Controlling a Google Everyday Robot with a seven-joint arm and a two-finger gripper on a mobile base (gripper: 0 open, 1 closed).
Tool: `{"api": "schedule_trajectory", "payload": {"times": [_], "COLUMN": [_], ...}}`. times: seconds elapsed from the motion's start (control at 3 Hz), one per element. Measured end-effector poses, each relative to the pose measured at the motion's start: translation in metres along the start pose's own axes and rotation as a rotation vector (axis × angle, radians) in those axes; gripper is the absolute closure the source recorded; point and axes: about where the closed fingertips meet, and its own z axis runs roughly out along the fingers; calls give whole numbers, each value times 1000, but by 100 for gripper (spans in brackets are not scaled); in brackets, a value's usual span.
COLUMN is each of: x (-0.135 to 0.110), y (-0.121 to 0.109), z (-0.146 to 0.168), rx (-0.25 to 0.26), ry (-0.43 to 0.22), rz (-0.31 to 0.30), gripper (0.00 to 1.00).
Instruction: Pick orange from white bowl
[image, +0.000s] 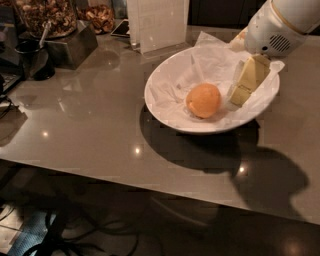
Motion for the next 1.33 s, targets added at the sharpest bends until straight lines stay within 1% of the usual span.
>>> {"api": "schedule_trajectory", "payload": {"times": [0.33,0.67,1.0,1.33], "x": [-3,-3,-1,-8], "y": [-3,-3,-9,-17], "z": [1,1,13,37], "rx": [1,1,-7,-49], "ry": [-5,-5,-35,-70], "rz": [-3,-2,19,25], "gripper": [10,9,0,1]}}
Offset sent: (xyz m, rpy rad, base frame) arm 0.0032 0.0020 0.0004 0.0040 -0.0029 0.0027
